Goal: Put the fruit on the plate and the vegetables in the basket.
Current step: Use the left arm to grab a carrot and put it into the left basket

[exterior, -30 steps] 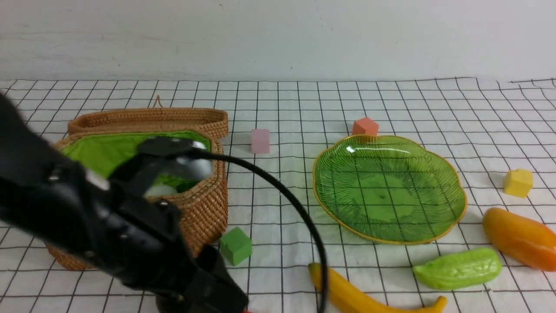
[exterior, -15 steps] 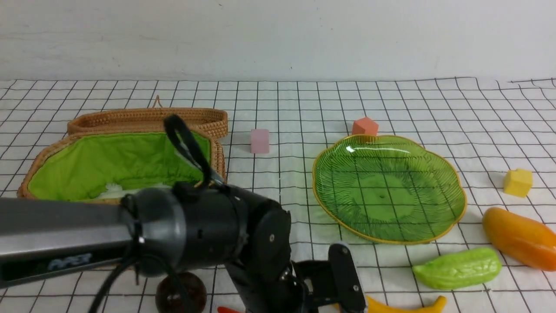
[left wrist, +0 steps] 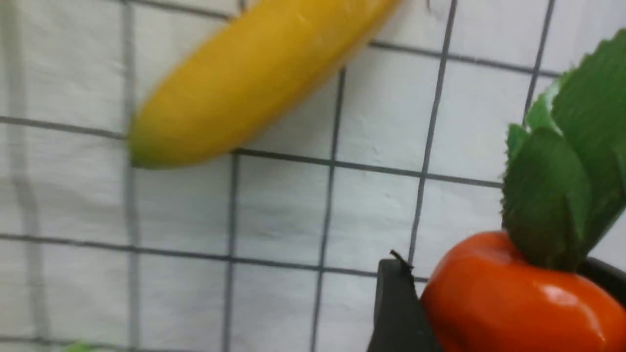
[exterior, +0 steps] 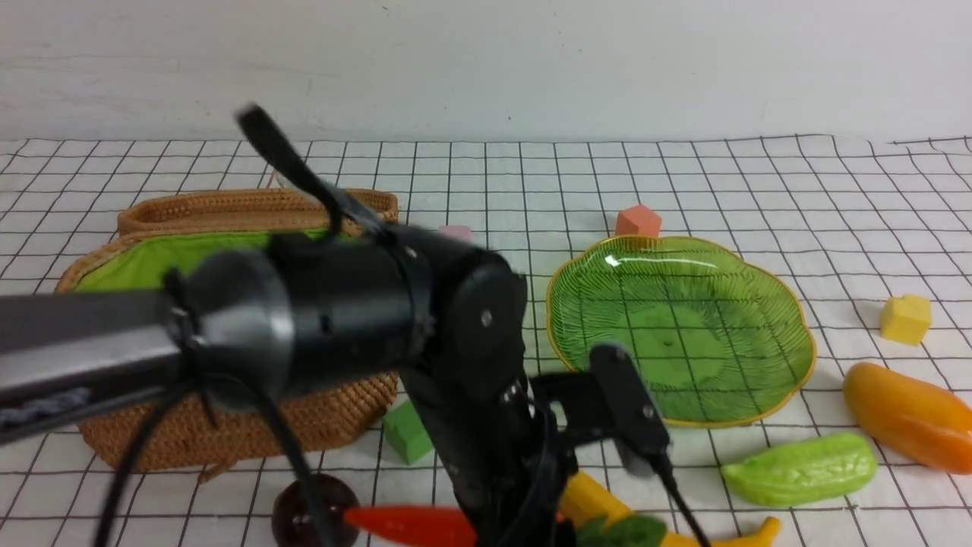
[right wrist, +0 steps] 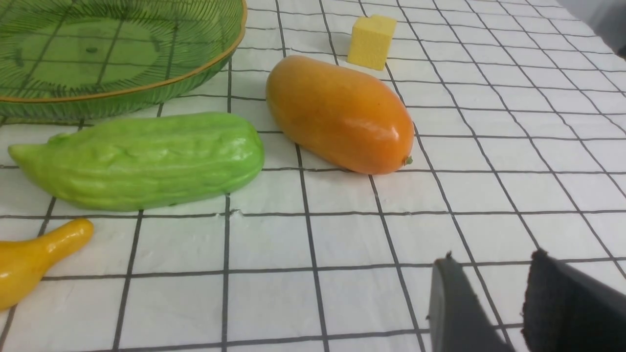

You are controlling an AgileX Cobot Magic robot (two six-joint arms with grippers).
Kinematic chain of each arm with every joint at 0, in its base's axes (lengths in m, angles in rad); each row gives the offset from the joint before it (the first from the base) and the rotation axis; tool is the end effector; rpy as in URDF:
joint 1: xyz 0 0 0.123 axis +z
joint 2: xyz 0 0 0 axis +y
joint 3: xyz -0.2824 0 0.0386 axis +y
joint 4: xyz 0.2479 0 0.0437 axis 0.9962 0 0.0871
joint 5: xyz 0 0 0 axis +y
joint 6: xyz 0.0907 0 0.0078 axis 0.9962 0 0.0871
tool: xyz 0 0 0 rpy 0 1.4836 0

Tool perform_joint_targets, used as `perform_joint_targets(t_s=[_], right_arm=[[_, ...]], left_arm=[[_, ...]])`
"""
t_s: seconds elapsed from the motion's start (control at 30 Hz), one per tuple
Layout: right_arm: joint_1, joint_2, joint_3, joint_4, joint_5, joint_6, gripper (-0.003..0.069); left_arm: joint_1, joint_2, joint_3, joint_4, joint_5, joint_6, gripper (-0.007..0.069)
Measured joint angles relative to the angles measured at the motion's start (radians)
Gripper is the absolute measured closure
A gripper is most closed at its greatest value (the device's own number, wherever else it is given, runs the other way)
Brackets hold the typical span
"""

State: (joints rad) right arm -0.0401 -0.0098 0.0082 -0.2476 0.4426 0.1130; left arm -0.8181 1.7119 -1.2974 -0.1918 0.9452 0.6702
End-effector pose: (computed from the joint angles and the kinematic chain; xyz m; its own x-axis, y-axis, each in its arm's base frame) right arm 0.0499 -0.0116 0.1725 -0.3484 -0.0968 -0.9323 0.1005 0.9851 -0.1399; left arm 0.2286 -0.2647 0.2516 -0.1551 0.9296 -0.3345 0.9837 0.1766 0.0348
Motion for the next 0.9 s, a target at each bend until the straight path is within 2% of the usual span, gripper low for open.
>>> perform_joint_targets(t_s=[0.13, 0.2, 0.23, 0.33, 0.43, 0.53, 0.63, 0.67, 0.7, 0.73, 0.77, 0.83, 0.9], right_arm=[[0.0, 0.0, 0.0, 0.0, 0.0, 0.0, 0.0417], [0.0, 0.0, 0.0, 0.0, 0.0, 0.0, 0.0417], [0.0, 0.0, 0.0, 0.0, 0.0, 0.0, 0.0417], [0.0, 0.0, 0.0, 0.0, 0.0, 0.0, 0.0417], [0.0, 0.0, 0.0, 0.0, 0.0, 0.0, 0.0417], [0.0, 0.0, 0.0, 0.0, 0.0, 0.0, 0.0417], [0.0, 0.0, 0.0, 0.0, 0.0, 0.0, 0.0417], [0.0, 0.0, 0.0, 0.0, 0.0, 0.0, 0.0417], [0.0, 0.0, 0.0, 0.0, 0.0, 0.0, 0.0417], [0.0, 0.0, 0.0, 0.0, 0.0, 0.0, 0.0417], [0.0, 0.0, 0.0, 0.0, 0.0, 0.0, 0.0417], [0.0, 0.0, 0.0, 0.0, 0.0, 0.0, 0.0417], [0.0, 0.0, 0.0, 0.0, 0.0, 0.0, 0.0417]], left_arm=[[0.058, -0.18, -0.072, 0.225, -0.004, -0.131, 0.0216], [0.104, -0.225, -0.075, 0.286, -0.014, -0.171, 0.0216], [0.161, -0.261, -0.076, 0.362, -0.032, -0.233, 0.0216], [0.335, -0.307, -0.076, 0.464, -0.097, -0.345, 0.0216], [0.459, -0.294, -0.046, 0.483, -0.196, -0.374, 0.0216], [0.519, -0.251, 0.01, 0.483, -0.3, -0.378, 0.0216], [0.534, -0.211, 0.04, 0.483, -0.331, -0.378, 0.0198], [0.536, -0.187, 0.058, 0.483, -0.337, -0.378, 0.0148], [0.536, -0.184, 0.059, 0.482, -0.337, -0.378, 0.0139], [0.536, -0.175, 0.064, 0.478, -0.336, -0.378, 0.0052], [0.536, -0.175, 0.065, 0.478, -0.336, -0.378, 0.0052], [0.536, -0.183, 0.065, 0.476, -0.331, -0.378, -0.0027], [0.536, -0.212, 0.065, 0.476, -0.299, -0.378, -0.0041]])
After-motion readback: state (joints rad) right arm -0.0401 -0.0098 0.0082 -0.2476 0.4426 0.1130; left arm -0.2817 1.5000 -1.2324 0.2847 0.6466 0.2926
